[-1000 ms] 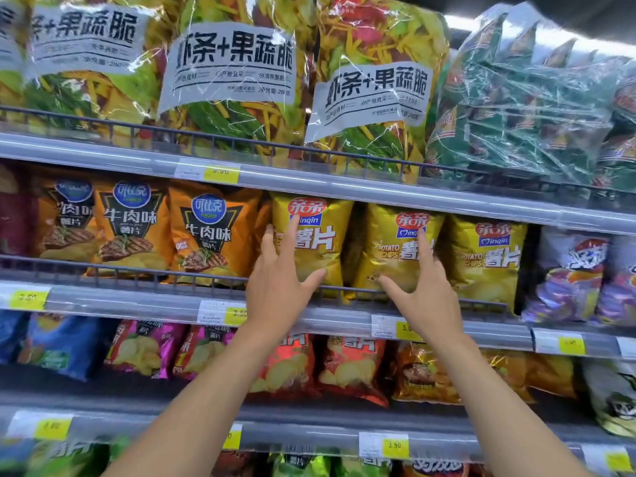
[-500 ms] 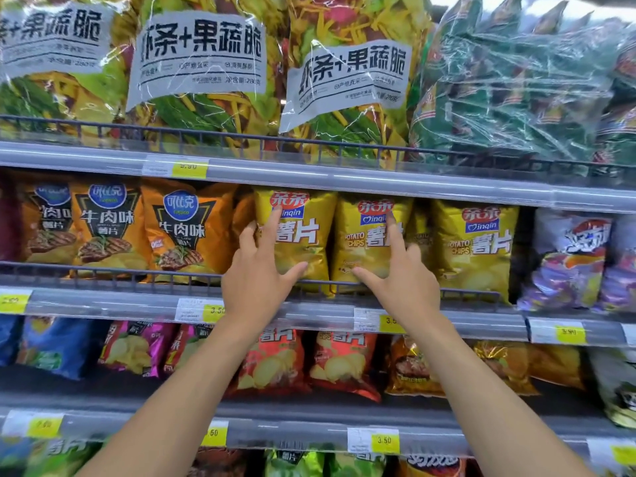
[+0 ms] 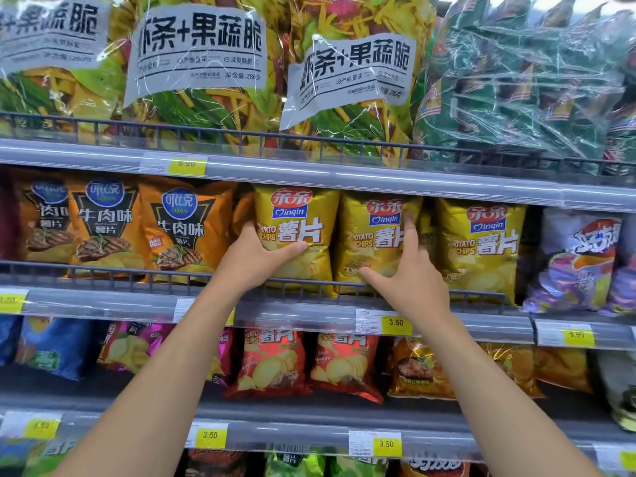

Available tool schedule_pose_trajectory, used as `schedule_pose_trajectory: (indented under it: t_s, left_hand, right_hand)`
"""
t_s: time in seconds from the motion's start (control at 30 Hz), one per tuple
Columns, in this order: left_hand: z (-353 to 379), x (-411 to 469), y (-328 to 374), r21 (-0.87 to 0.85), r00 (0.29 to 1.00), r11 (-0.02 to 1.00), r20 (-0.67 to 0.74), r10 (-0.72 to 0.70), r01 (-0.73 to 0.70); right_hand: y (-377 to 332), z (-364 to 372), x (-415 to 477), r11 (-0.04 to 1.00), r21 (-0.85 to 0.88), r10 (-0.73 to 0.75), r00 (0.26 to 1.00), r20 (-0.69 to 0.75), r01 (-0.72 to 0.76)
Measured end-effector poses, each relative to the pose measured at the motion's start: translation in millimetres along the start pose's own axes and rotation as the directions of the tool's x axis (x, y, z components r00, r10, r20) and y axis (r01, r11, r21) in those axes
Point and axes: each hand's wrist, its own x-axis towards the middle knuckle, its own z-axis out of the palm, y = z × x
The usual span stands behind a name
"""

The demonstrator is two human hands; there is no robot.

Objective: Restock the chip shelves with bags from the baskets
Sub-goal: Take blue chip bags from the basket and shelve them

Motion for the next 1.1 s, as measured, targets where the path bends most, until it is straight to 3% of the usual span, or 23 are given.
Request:
schedule_pose_trajectory:
  t_s: [0.3, 0.53, 0.6, 0.67, 0.73, 0.8, 0.87, 0.93, 1.0, 1.03, 1.1]
  left_hand:
    - [9, 3, 7, 0.086, 0.995, 0.996, 0.098, 0.002, -0.011]
    - [21, -11, 17, 0.200, 1.000, 0.980, -0.017, 0.001, 0.003]
    - [24, -17, 15, 0.159, 0.993, 0.987, -0.110, 0.040, -0.022]
    - [30, -26, 14, 0.104, 0.958, 0.988, -0.252, 0.137, -0.114]
    - [37, -34, 14, 0.160, 0.877, 0.958, -0.387, 0.283, -0.238]
    - [42, -40, 15, 0.307, 0.778, 0.895, -0.452, 0.436, -0.323]
    - [51, -41, 15, 0.470, 0.669, 0.799, -0.460, 0.584, -0.375]
    - [63, -43, 19, 0.589, 0.561, 0.672, -0.401, 0.725, -0.449]
    - [81, -47, 27, 0.574, 0.508, 0.576, -0.296, 0.809, -0.583]
    - [90, -50, 32, 0.519, 0.529, 0.563, -0.231, 0.816, -0.643]
    - [107, -58, 42, 0.389, 0.669, 0.645, -0.091, 0.738, -0.658]
  right_hand:
    - [6, -5, 2, 0.998, -0.060, -0.001, 1.000, 0.021, 0.002]
    - [14, -7, 2, 0.999, 0.029, -0.040, 0.999, 0.005, 0.040]
    - [17, -11, 1, 0.995, 0.064, -0.073, 0.996, -0.060, 0.077]
    - [27, -21, 0, 0.990, 0.069, -0.106, 0.968, -0.227, 0.125]
    - [44, -34, -1, 0.990, 0.042, -0.106, 0.905, -0.412, 0.135]
    - [67, -48, 1, 0.998, 0.048, -0.018, 0.860, -0.509, 0.049]
    - [90, -60, 6, 0.991, 0.083, 0.128, 0.875, -0.468, -0.101]
    - [106, -67, 11, 0.967, 0.101, 0.254, 0.917, -0.307, -0.234]
    - [114, -67, 14, 0.952, 0.111, 0.299, 0.942, -0.154, -0.284]
    - [114, -65, 14, 0.952, 0.105, 0.298, 0.948, -0.109, -0.287]
    - [111, -63, 13, 0.958, 0.062, 0.286, 0.954, -0.089, -0.281]
